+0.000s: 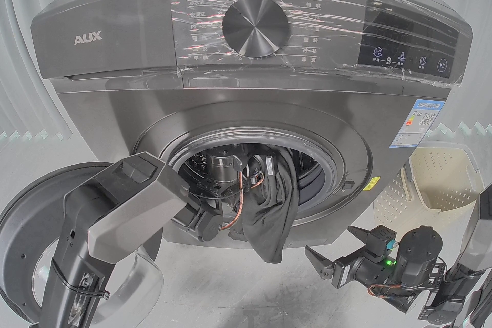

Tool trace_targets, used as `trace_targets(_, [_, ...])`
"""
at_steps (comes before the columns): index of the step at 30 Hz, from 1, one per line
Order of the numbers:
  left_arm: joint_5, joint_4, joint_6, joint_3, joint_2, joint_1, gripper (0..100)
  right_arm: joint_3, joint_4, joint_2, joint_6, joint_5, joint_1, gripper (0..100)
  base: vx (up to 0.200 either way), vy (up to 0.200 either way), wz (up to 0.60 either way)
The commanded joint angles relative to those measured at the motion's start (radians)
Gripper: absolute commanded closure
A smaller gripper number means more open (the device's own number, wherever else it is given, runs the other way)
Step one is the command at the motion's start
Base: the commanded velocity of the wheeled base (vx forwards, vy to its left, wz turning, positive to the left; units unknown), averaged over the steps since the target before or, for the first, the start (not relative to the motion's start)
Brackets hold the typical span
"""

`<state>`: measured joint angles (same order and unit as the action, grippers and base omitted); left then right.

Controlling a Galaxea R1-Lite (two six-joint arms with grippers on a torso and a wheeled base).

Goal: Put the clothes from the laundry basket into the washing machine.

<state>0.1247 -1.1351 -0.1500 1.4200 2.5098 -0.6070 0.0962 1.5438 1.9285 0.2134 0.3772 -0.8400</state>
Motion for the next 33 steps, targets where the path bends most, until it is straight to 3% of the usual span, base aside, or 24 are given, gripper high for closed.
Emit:
trace_targets(1, [0.02, 0.11, 0.021, 0.214, 0.124, 0.033, 100, -0.007, 0.001, 0.0, -0.003, -0.001, 0.001, 0, 0.0, 0.0, 0.0])
trace_targets(9, [0.047, 0.282, 0.018, 0.476, 0.198, 0.056, 100, -0.009, -0.001, 0.001, 0.0, -0.006, 0.001, 0, 0.0, 0.0, 0.0])
trace_targets(12, [0.082, 0.307, 0.018, 0.574, 0.242, 0.058, 100, -0.013, -0.001, 0.0, 0.0, -0.006, 0.004, 0, 0.0, 0.0, 0.0])
trace_targets(22, [0.108, 0.316, 0.015, 0.58, 0.244, 0.072, 100, -0.015, -0.001, 0.0, -0.002, -0.006, 0.009, 0, 0.0, 0.0, 0.0])
trace_targets(23, [0.108, 0.317, 0.013, 0.58, 0.242, 0.072, 0, -0.015, 0.001, -0.002, -0.003, -0.006, 0.009, 0, 0.0, 0.0, 0.0])
trace_targets(27, [0.107, 0.321, 0.012, 0.567, 0.227, 0.061, 0, -0.016, -0.001, 0.0, -0.002, -0.006, 0.009, 0, 0.0, 0.0, 0.0])
trace_targets(33, [0.092, 0.321, 0.013, 0.362, 0.123, 0.027, 0, -0.015, -0.001, -0.002, -0.002, -0.006, 0.013, 0, 0.0, 0.0, 0.0])
